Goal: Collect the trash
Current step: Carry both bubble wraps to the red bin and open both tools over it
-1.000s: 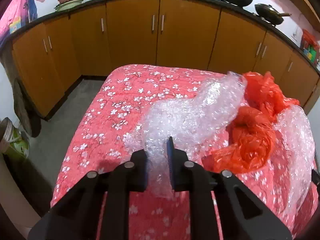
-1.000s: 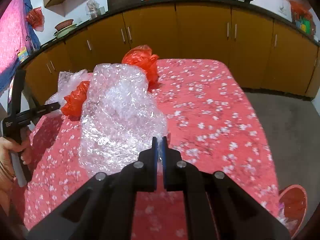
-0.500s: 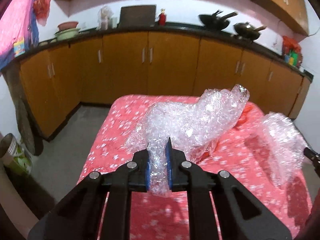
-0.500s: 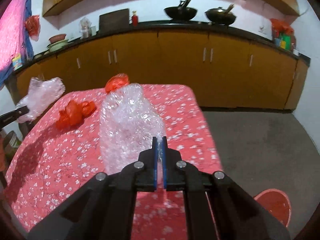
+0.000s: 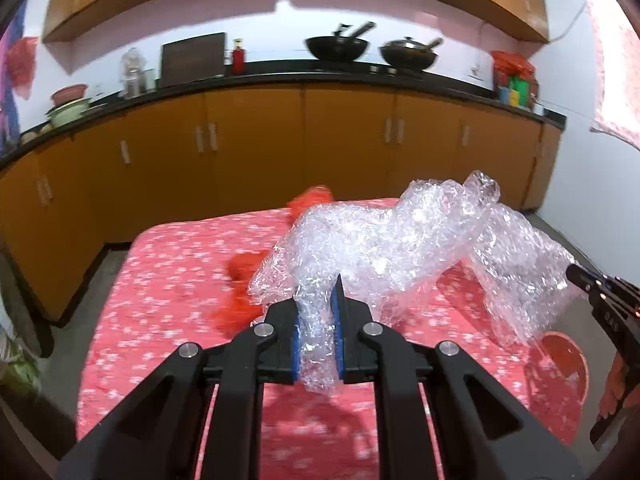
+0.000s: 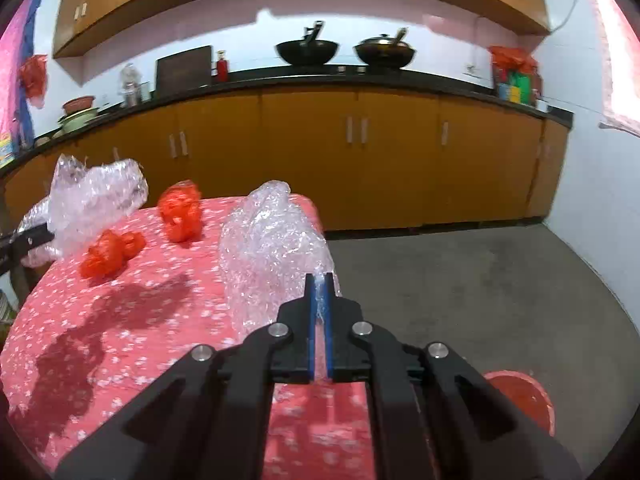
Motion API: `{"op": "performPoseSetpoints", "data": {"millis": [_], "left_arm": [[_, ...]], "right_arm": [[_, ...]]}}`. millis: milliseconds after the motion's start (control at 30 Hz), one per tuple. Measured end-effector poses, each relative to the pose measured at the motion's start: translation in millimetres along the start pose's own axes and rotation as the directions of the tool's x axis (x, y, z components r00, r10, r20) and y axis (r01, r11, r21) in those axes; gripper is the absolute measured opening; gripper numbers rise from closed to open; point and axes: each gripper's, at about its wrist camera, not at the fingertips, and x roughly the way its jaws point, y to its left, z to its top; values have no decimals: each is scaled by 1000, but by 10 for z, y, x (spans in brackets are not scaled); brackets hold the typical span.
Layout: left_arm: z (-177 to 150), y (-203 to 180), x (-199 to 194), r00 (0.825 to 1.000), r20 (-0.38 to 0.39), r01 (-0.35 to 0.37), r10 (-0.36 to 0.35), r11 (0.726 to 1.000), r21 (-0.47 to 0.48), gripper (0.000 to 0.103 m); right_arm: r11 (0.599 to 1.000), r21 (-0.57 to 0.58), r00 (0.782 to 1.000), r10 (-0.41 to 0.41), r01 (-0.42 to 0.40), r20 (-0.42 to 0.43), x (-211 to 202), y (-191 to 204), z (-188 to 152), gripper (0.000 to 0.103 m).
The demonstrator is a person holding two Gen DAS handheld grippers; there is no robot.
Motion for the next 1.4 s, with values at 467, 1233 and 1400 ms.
{"op": "performPoseSetpoints", "data": {"millis": [467, 1233, 1400], "left_arm": [[-124, -1194, 232, 984, -36, 178, -175, 980, 86, 12], [-918, -3407, 637, 890, -283, 420, -358, 885, 201, 12], [-1127, -3723, 746, 873, -339, 438, -350, 869, 231, 12]], "right_arm": [[963, 99, 967, -253, 252, -4, -313, -1082, -320, 5], [828, 242, 861, -468, 505, -197, -509, -2652, -1304, 5], [808, 273, 850, -463, 521, -252, -407, -2835, -1522, 5]]}}
